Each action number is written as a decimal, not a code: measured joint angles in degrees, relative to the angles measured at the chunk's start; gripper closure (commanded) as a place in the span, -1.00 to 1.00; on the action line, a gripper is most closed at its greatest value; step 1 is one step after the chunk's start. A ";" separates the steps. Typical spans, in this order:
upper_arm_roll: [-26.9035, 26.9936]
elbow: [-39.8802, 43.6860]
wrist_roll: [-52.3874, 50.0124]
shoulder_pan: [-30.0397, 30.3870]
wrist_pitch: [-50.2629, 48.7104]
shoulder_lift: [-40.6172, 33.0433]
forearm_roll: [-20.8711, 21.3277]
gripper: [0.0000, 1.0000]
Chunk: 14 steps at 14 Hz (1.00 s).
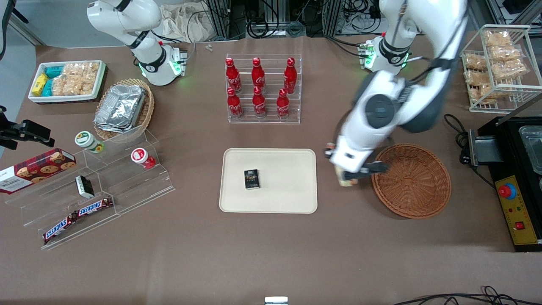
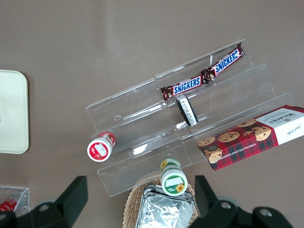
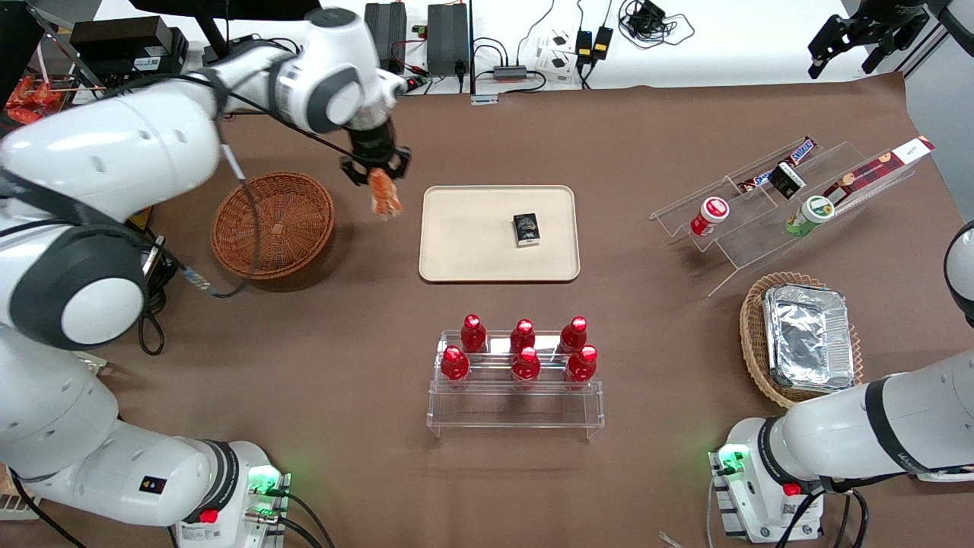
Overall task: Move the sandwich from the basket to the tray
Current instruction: 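Lift the sandwich and carry it toward the white tray, then lower the sandwich onto the tray beside the black box and open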
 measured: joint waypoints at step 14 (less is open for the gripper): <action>1.05 3.40 3.22 -5.57 16.89 15.74 6.03 -1.00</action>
